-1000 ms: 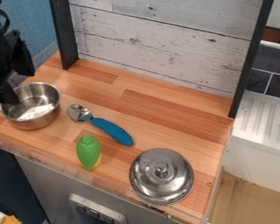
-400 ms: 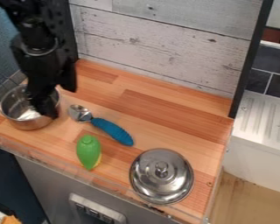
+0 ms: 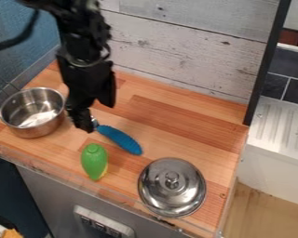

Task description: Moved the blue spoon to the top right of the table.

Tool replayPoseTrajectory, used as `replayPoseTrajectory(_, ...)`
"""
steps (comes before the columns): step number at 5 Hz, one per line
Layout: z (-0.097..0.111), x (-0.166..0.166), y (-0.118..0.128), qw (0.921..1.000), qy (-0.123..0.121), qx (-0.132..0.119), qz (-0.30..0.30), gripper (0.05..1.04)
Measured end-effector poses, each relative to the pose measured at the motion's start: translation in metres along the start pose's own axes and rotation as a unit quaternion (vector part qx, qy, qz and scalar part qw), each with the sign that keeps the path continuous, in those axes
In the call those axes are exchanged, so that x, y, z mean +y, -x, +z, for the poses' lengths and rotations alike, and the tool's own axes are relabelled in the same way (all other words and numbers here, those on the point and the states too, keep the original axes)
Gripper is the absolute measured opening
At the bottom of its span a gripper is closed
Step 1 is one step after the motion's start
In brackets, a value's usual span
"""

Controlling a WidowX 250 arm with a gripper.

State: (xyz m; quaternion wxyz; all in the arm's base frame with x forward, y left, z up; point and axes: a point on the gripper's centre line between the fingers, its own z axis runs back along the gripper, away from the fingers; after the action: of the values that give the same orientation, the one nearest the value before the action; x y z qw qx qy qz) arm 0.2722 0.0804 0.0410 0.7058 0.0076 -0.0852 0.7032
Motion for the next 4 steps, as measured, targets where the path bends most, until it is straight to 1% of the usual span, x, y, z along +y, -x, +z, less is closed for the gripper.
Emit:
replayPoseTrajectory(1,-0.019,-0.009,0.006,0.9998,-0.019,0.004,-0.006,1.001)
replayPoseTrajectory(2,-0.03,-0.016,0.017,0.9993,-0.027,0.014,-0.024,1.001)
replayPoseTrajectory(3,-0.037,-0.014,0.02,0.9985,-0.04,0.002,-0.036,1.001)
replayPoseTrajectory(4,-0.043,-0.011,0.022,0.9981,-0.042,-0.009,-0.045,0.946)
